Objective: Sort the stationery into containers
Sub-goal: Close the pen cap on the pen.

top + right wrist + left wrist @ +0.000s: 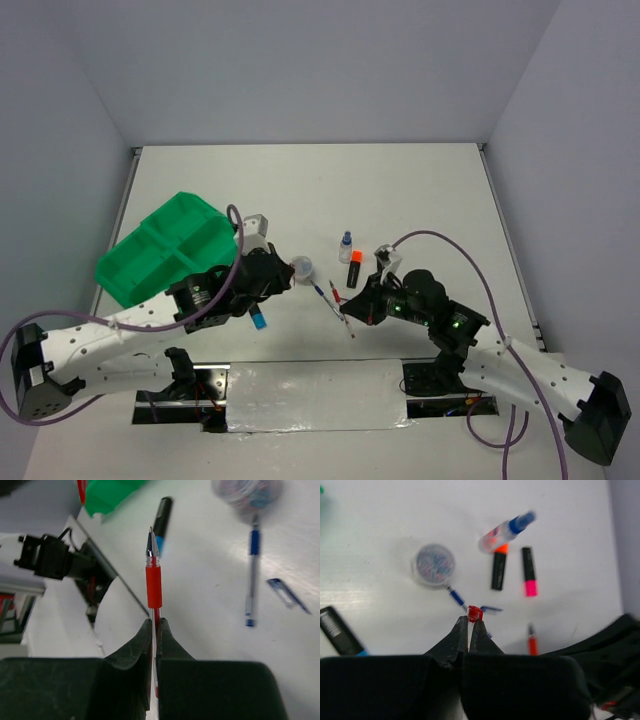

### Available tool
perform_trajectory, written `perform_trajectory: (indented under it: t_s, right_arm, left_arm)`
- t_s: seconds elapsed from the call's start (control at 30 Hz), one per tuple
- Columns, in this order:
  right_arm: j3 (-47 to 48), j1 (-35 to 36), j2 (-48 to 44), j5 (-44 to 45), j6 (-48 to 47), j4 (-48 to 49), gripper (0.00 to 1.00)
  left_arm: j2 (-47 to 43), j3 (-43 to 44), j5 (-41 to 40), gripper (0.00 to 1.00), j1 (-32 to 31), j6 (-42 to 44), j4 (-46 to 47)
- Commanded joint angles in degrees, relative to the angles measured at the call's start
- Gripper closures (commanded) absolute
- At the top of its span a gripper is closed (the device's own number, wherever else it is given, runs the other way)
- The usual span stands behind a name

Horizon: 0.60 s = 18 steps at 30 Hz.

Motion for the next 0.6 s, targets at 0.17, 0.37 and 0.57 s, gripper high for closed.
perform_trajectory:
  t_s: [0.17,0.37,0.57]
  right_arm:
    - [-5.13,14.83,6.1,6.91,8.33,32.07,1.0]
    - [-6.02,21.61,7.51,17.55,6.58,39.31,1.0]
    - [-2.41,22.4,10.68,23.18,2.54,37.29,1.0]
  left_arm:
    - [-11.76,-8.4,-4.75,1.0,-0.37,4.68,28.1]
    - [-14.13,-11.65,-1.77,1.0,-0.55,6.8,37.89]
    - [-15.45,-12.45,-0.01,1.0,-0.64,6.01,39.48]
